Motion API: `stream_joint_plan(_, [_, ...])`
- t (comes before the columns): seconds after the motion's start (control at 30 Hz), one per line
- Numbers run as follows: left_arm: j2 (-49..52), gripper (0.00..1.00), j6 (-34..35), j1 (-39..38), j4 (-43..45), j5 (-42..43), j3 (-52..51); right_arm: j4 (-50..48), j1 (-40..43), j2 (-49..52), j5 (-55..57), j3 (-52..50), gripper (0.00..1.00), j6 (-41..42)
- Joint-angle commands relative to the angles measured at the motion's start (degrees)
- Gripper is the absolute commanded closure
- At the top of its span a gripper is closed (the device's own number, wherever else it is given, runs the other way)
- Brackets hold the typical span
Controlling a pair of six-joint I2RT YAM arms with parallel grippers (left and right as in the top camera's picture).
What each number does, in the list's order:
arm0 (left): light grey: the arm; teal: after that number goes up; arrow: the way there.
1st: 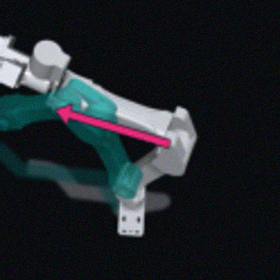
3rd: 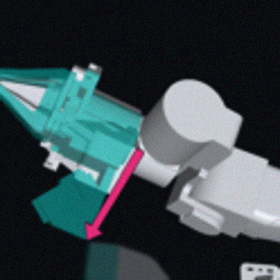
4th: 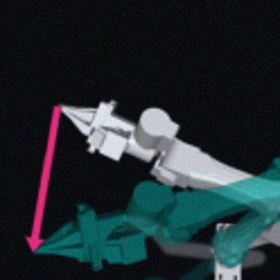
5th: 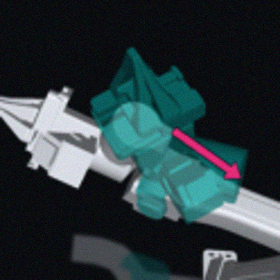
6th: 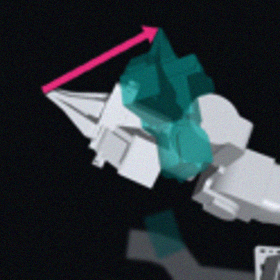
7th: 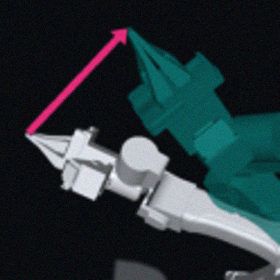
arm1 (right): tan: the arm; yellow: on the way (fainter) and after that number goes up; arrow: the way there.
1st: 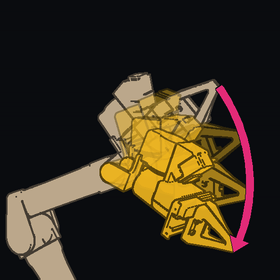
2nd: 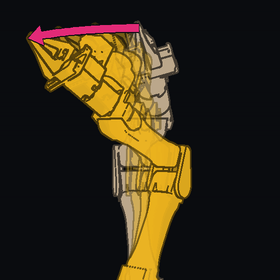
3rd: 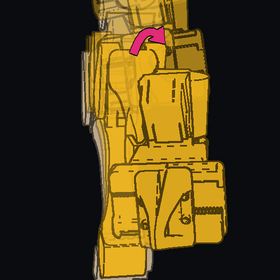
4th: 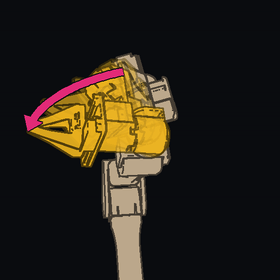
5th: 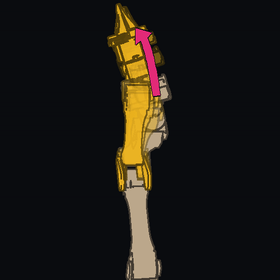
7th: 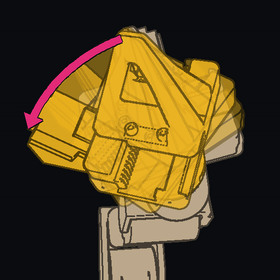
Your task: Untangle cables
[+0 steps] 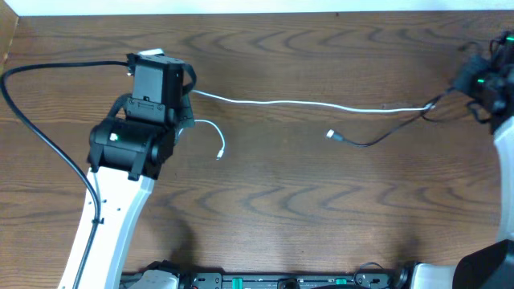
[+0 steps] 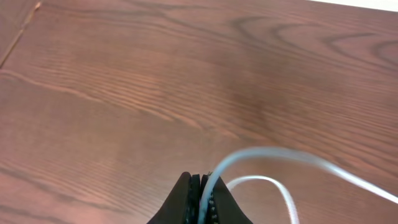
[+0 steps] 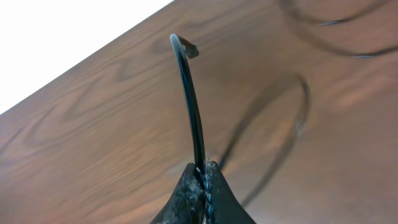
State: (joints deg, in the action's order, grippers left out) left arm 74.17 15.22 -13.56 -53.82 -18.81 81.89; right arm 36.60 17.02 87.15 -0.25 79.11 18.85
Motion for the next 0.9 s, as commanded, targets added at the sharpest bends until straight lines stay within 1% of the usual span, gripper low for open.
stream_joint_plan(0.0, [0.33,0.92,-1.53,3.91,-0.20,-1.86,1.07,-0.09,5.79,-1.05,2.69,0.07,0.99,-1.36])
stream_joint_plan(0.13, [0.33,0.92,-1.44,9.07,-0.04,-1.84,1.07,0.20,10.58,-1.05,2.23,0.07,0.99,-1.33])
stream_joint_plan(0.27, [0.44,0.93,-1.49,13.31,-0.07,-0.31,1.07,0.35,12.98,-1.05,1.88,0.07,0.99,-1.29])
stream_joint_plan(0.37, [0.59,0.92,-1.49,15.32,-0.07,-0.33,1.07,0.57,14.03,-1.05,4.13,0.07,0.99,-0.44])
stream_joint_plan(0.6, [0.74,0.93,-1.44,18.69,-0.11,0.02,1.07,2.82,16.70,-1.05,5.86,0.07,0.99,3.78])
stream_joint_plan(0.73, [0.74,0.93,-1.44,18.91,-0.13,0.57,1.07,3.56,17.79,-1.05,4.98,0.07,0.99,4.92])
stream_joint_plan(0.8, [0.74,0.92,-1.49,18.91,-0.13,2.99,1.07,4.00,18.71,-1.05,5.05,0.07,0.99,6.54])
stream_joint_plan(0.87, [0.74,0.93,-1.49,18.91,-0.13,7.30,1.07,3.63,19.54,-1.07,4.37,0.11,0.99,7.32])
